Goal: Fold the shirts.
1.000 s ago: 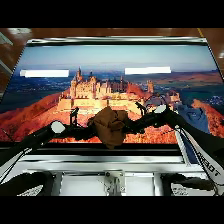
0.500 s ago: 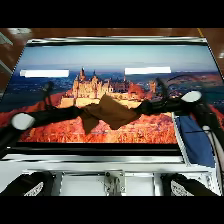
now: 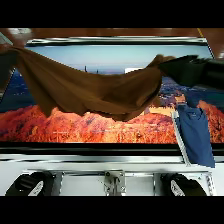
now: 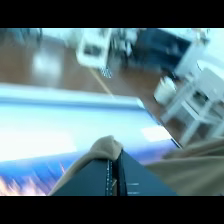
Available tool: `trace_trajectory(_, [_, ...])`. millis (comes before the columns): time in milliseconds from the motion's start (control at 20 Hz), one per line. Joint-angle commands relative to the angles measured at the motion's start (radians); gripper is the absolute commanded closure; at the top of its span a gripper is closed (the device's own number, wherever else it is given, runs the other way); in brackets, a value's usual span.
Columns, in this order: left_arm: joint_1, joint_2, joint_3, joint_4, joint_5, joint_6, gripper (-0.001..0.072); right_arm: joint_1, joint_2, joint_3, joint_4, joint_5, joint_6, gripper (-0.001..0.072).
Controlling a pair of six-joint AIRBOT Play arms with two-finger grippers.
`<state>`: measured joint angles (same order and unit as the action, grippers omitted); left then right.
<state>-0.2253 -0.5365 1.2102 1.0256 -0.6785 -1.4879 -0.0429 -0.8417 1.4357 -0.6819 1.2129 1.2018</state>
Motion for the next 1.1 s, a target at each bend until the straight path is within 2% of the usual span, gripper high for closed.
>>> trace_trajectory(0, [0.003,0.058,0.109,0.251,-0.053,-0.082,0.0667,-0.002,0.077,0.149,-0.258,0.001,0.124,0.0642])
trace_trajectory(100, [0.003,0.081,0.148,0.394,-0.067,-0.184,0.0668,-0.002,0.109,0.196,-0.417,0.005,0.190,0.0642])
trace_trajectory(250, [0.003,0.103,0.222,0.434,-0.066,-0.193,0.0667,-0.002,0.139,0.238,-0.507,0.047,0.239,0.0642])
trace_trajectory(400, [0.003,0.132,0.249,0.489,-0.081,-0.194,0.0667,-0.002,0.145,0.238,-0.515,0.249,0.266,0.0642])
trace_trajectory(500, [0.003,0.151,0.249,0.576,-0.174,-0.194,0.0667,-0.002,0.142,0.237,-0.534,0.407,0.269,0.0642])
trace_trajectory(650, [0.003,0.145,0.231,0.732,-0.430,-0.194,0.0667,-0.002,0.142,0.186,-0.639,0.632,0.340,0.0642])
trace_trajectory(700, [0.003,0.143,0.204,0.774,-0.476,-0.204,0.0667,-0.002,0.144,0.138,-0.689,0.642,0.360,0.0642])
trace_trajectory(850, [0.003,0.130,0.087,0.811,-0.464,-0.259,0.0667,-0.002,0.120,-0.051,-0.700,0.609,0.381,0.0642])
trace_trajectory(950, [0.003,0.089,0.016,0.811,-0.415,-0.280,0.0667,-0.002,0.061,-0.177,-0.658,0.502,0.380,0.0642])
trace_trajectory(1050, [0.003,0.018,-0.044,0.810,-0.322,-0.280,0.0666,-0.002,-0.038,-0.257,-0.618,0.326,0.368,0.0642])
